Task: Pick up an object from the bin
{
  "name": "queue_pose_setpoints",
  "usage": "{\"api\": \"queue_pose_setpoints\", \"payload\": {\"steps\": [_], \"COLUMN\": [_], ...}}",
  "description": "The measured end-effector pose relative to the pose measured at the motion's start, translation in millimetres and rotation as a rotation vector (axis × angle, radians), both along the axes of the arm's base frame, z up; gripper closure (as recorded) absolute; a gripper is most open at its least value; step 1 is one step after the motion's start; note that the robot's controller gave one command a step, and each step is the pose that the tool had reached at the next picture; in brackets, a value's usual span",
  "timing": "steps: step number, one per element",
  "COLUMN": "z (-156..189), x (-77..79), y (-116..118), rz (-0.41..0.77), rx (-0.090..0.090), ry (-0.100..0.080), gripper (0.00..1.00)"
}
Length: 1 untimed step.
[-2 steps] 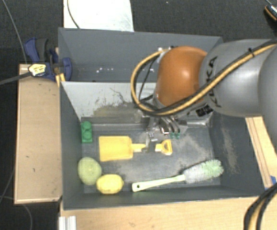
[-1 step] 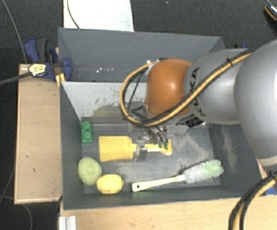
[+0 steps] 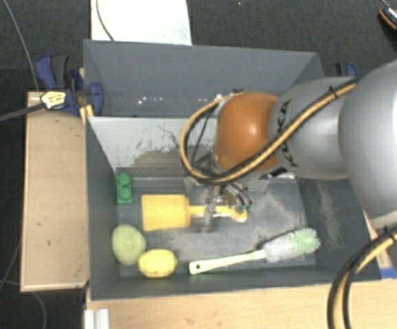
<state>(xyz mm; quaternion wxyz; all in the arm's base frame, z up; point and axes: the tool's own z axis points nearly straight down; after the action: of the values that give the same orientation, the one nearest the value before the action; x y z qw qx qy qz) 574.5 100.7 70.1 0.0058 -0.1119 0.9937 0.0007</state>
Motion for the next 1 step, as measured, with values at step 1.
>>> {"api": "queue_pose_setpoints", "payload": {"steps": [1], "z": [0.9], "x": [-5.7], "y": [39.5], "rz": [-0.223], "rx": [0.003], "ry": [0.009], "gripper": [1.00]}}
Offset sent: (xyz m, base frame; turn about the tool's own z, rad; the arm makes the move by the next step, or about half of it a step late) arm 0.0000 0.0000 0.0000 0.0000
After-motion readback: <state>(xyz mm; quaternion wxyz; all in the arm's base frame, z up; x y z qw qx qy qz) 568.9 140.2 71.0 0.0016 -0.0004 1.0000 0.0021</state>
